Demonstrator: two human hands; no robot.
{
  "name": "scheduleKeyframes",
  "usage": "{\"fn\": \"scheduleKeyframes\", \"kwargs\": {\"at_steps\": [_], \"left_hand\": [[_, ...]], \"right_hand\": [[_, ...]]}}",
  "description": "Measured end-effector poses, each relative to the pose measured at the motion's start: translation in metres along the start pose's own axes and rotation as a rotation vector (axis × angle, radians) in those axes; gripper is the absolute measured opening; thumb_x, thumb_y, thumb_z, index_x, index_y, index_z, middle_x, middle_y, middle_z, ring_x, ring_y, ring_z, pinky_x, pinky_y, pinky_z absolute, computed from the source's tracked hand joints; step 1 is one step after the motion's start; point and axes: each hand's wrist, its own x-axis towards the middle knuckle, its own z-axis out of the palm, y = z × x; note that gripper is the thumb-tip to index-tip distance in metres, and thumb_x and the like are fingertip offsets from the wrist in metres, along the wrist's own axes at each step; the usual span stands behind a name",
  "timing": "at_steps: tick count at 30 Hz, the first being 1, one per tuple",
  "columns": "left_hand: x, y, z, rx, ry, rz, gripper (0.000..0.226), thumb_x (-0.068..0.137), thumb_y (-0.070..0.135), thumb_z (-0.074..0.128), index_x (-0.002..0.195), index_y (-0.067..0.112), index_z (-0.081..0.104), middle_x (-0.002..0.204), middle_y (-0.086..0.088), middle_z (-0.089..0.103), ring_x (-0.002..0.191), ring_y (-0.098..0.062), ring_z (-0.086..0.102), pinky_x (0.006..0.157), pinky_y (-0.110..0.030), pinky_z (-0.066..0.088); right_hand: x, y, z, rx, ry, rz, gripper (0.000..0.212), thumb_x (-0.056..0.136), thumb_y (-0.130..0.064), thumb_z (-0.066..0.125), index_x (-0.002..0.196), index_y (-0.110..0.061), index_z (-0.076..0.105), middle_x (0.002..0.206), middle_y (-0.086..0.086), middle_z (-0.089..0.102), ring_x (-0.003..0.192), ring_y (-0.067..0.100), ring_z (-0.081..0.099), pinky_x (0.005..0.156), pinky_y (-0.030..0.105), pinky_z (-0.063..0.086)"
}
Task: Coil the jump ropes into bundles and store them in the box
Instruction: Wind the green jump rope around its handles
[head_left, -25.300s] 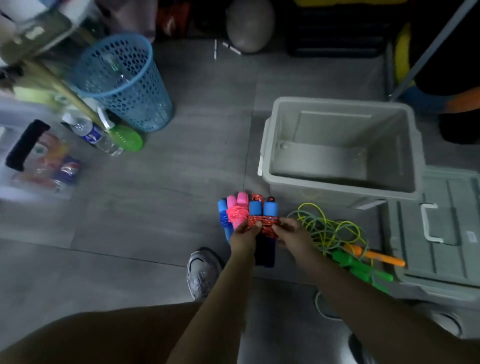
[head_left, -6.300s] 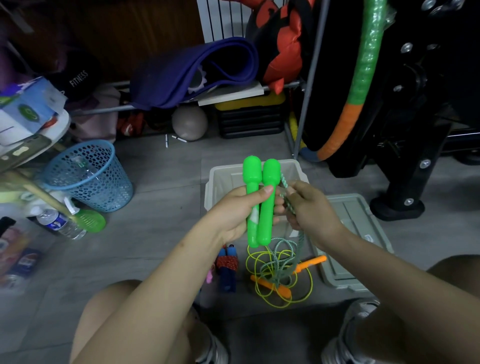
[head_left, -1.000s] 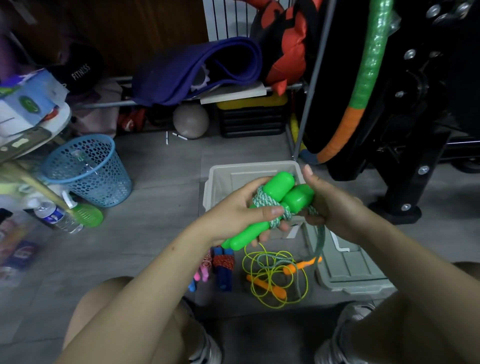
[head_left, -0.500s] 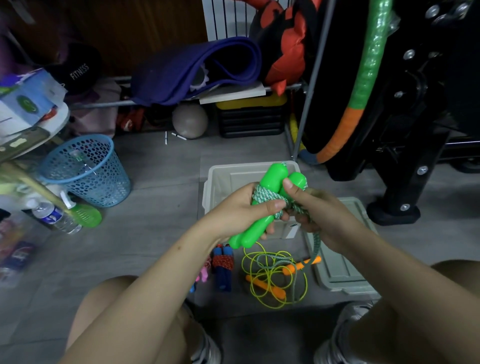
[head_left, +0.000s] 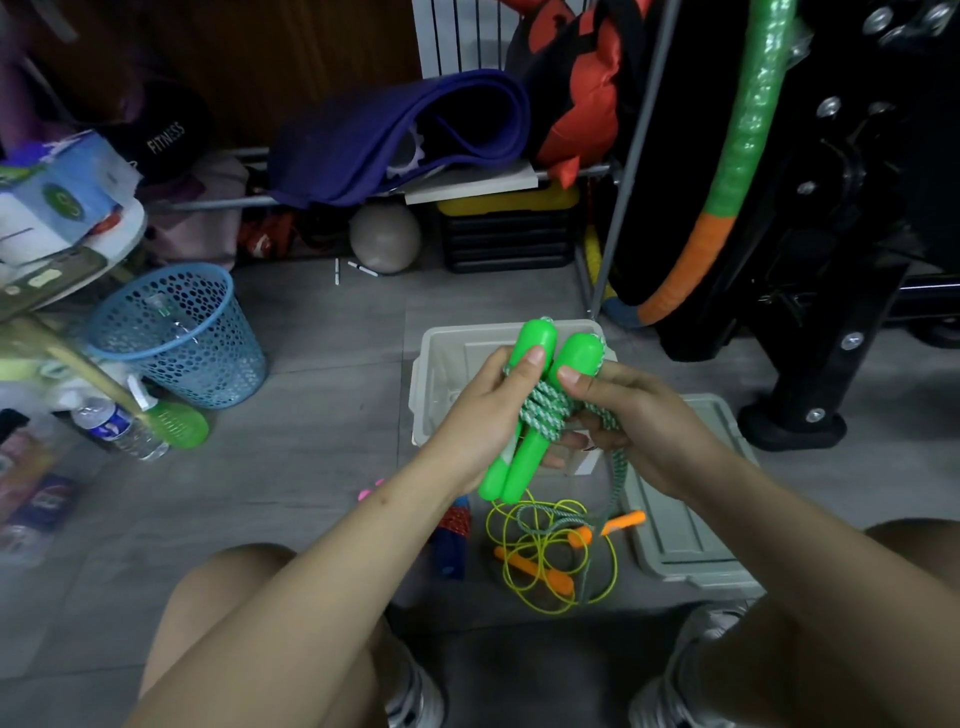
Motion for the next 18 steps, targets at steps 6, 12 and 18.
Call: {"fn": "scheduleKeyframes", "kwargs": {"at_steps": [6,12,18], "left_hand": [[-0.001,0.003,0.003,0.104,-0.044,0.014,0.023,0.096,0.042,0.041,0.113,0.026,0.043,0.081,-0.01,0.064,0.055,-0.03,0.066,0.049,-0.038,0.056],[0.003,0.008,-0.002,0.014,-0.107,-0.12,0.029,0.096,0.042,0.041,0.119,0.024,0.041,0.08,-0.017,0.066,0.059,-0.034,0.066,0.054,-0.046,0.058],[0.001,0.019,-0.006,0.089,-0.25,-0.284,0.035,0.098,0.025,0.024,0.105,0.001,0.049,0.076,-0.015,0.062,0.062,-0.026,0.065,0.061,-0.037,0.057]], "right_hand": [[0.002,-0.003,-0.005,0.028,-0.069,0.021,0.035,0.077,-0.038,0.063,0.094,-0.008,0.056,0.068,0.004,0.046,0.054,0.008,0.037,0.042,0.02,0.02],[0.007,0.004,0.003,0.095,-0.01,0.045,0.026,0.082,-0.032,0.065,0.091,-0.01,0.055,0.066,0.004,0.046,0.048,0.009,0.039,0.038,0.019,0.019],[0.011,0.005,0.003,0.097,0.079,0.102,0.018,0.082,-0.026,0.066,0.079,-0.012,0.055,0.055,0.0,0.042,0.042,0.007,0.033,0.036,0.019,0.016]]}}
